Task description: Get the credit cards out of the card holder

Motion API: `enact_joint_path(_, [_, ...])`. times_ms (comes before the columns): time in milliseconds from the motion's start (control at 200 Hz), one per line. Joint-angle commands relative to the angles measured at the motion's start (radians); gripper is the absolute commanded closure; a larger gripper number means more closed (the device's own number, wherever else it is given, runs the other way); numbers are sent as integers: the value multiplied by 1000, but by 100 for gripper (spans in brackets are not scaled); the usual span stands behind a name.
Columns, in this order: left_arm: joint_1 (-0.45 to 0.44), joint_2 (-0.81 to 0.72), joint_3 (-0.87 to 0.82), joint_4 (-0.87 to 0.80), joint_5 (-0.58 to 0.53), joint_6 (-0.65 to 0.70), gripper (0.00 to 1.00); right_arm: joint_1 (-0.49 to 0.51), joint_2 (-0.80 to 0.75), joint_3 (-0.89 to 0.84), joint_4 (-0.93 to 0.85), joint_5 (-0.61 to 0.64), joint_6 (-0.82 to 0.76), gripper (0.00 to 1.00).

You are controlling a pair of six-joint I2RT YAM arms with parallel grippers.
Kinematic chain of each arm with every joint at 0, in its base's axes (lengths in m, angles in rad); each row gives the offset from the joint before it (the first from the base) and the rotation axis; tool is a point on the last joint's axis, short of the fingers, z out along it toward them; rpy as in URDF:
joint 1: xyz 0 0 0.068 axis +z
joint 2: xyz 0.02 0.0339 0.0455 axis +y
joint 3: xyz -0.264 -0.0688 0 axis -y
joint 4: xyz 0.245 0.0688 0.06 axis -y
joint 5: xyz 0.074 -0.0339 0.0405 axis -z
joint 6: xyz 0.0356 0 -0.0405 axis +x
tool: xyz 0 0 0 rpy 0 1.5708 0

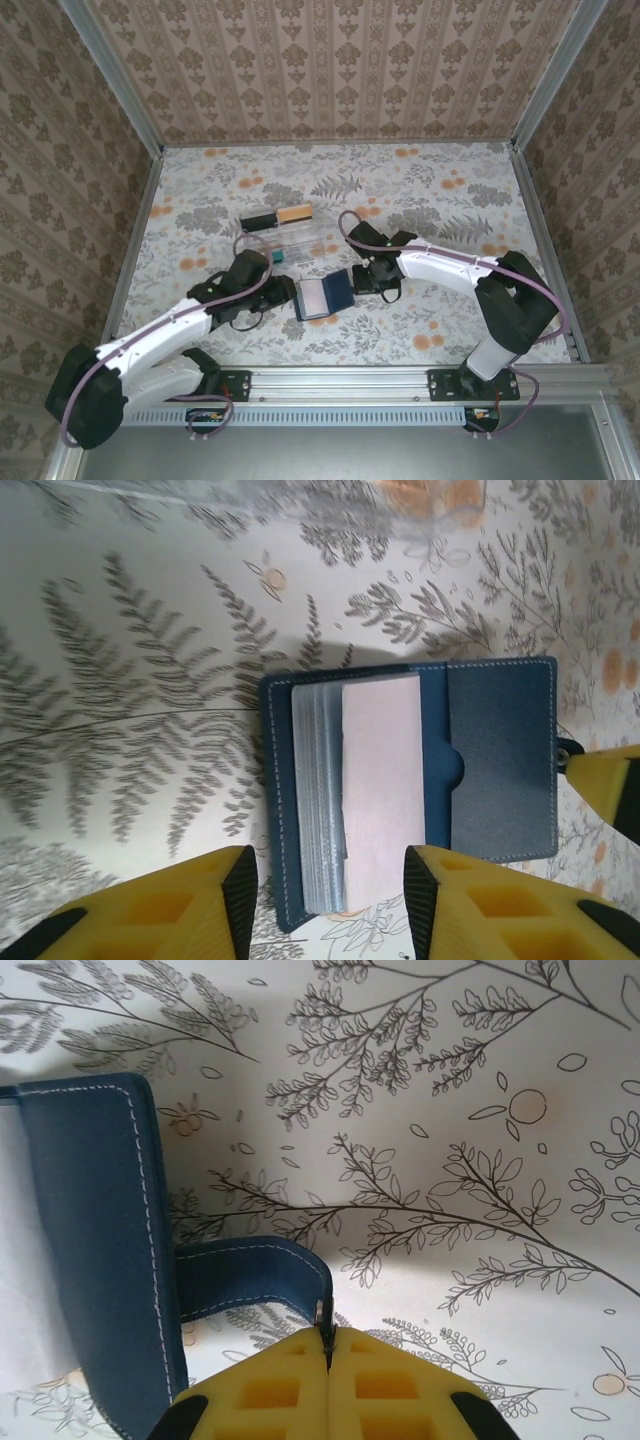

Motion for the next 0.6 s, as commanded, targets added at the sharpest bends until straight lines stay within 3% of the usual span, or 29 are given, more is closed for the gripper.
enact_joint_path(0, [-22, 63, 37, 101, 41, 8, 58, 0, 4, -20, 5, 22, -5, 100])
enact_joint_path(595, [-73, 351, 84, 252, 84, -2, 59, 1, -19, -64, 39, 2, 12, 100])
